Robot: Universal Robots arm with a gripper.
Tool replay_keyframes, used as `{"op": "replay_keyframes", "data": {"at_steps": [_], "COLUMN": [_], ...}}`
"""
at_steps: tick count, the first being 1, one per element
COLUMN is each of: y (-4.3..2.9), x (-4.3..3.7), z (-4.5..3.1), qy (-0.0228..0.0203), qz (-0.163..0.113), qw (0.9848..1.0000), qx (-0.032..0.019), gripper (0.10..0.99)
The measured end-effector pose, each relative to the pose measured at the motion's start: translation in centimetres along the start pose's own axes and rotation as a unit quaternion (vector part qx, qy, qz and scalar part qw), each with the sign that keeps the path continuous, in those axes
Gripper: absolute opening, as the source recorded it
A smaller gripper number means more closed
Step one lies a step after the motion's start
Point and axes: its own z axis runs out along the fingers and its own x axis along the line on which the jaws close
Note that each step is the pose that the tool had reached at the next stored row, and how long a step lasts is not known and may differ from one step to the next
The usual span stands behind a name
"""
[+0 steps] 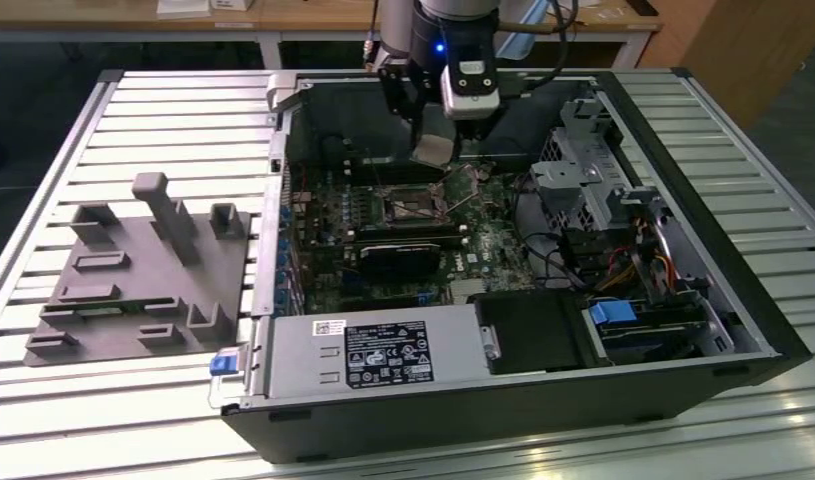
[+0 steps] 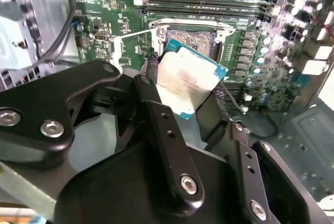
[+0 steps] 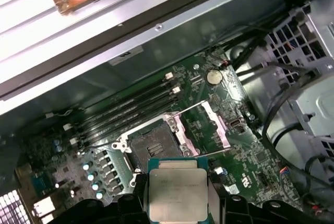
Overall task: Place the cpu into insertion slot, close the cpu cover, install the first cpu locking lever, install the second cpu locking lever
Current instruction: 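Place the cpu into insertion slot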
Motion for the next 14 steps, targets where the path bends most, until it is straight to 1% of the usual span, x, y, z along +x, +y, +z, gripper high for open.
{"op": "replay_keyframes", "data": {"at_steps": [3, 7, 11, 14], "y": [0.00, -0.01, -0.01, -0.01], "x": [0.00, 0.00, 0.00, 0.00], "z": [0.04, 0.09, 0.14, 0.18], "qy": [-0.0017, -0.0038, -0.0058, -0.0074], "qz": [0.022, 0.050, 0.077, 0.098], "qw": [0.9998, 0.9987, 0.9970, 0.9952], "qx": [-0.0004, -0.0009, -0.0014, -0.0018], "gripper": [0.537, 0.537, 0.537, 0.537]}}
